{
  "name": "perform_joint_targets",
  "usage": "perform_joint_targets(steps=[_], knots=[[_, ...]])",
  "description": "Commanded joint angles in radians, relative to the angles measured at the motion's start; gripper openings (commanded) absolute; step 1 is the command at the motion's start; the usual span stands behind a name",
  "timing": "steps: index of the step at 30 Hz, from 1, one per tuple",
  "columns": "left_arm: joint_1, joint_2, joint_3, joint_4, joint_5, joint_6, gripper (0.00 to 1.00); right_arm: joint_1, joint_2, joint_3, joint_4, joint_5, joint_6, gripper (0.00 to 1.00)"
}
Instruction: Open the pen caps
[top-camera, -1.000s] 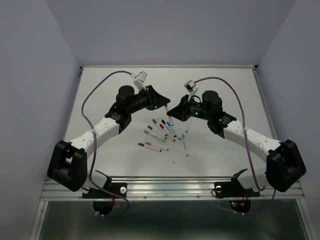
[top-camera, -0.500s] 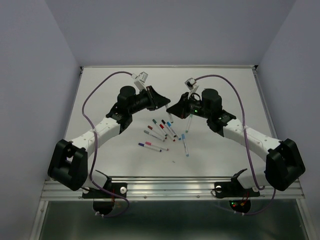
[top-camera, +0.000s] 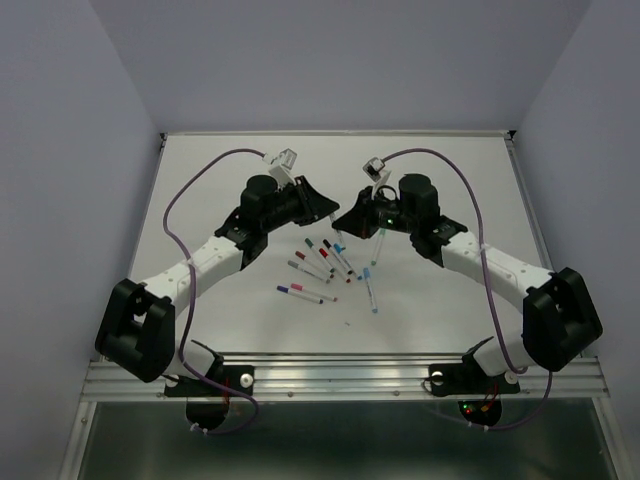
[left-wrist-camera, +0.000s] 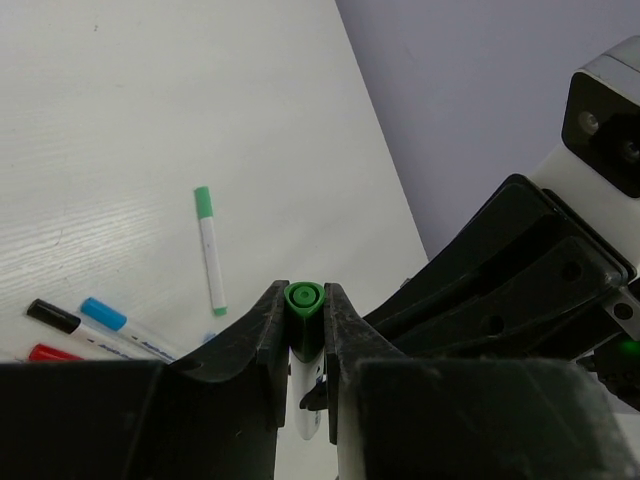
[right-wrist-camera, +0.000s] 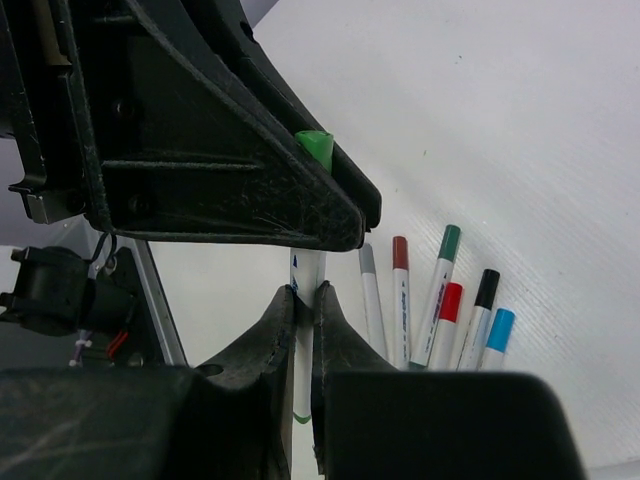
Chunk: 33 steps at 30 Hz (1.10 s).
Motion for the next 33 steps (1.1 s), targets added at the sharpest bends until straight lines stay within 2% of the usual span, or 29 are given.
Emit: perform_joint_targets(steps=[1, 3, 6, 9, 13, 18, 21, 25, 33], knots=[[0.01, -0.031, 0.075, 0.149, -0.232, -0.056, 0.0, 0.064, 0.026, -0.067, -0.069, -0.247, -0.012, 0.01], [0.026, -0.014, 0.085, 0.161, -0.292, -0.08, 0.0, 0.091, 0.023, -0.092, -0.078, -0.259, -0.003, 0.01], [0.072, 0.007, 0.092, 0.236, -0.303, -0.142, 0.0, 0.147, 0.009, -0.144, -0.101, -0.238, 0.005, 0.01], [0.081, 0.021, 0.122, 0.256, -0.379, -0.144, 0.0, 0.195, -0.011, -0.196, -0.087, -0.235, 0.04, 0.01], [0.112, 0.027, 0.122, 0.278, -0.378, -0.178, 0.0, 0.219, -0.047, -0.26, -0.043, -0.198, 0.138, 0.01], [0.184, 0.011, 0.081, 0.276, -0.386, -0.204, 0.0, 0.219, -0.075, -0.317, -0.063, -0.2, 0.169, 0.01], [0.21, -0.006, 0.058, 0.282, -0.369, -0.218, 0.0, 0.219, -0.068, -0.326, -0.076, -0.198, 0.183, 0.01], [0.214, -0.025, 0.05, 0.279, -0.358, -0.184, 0.0, 0.219, -0.086, -0.31, -0.099, -0.065, 0.183, 0.01], [0.254, -0.023, 0.027, 0.083, -0.39, -0.097, 0.0, 0.195, -0.048, -0.172, -0.188, 0.066, 0.093, 0.01]])
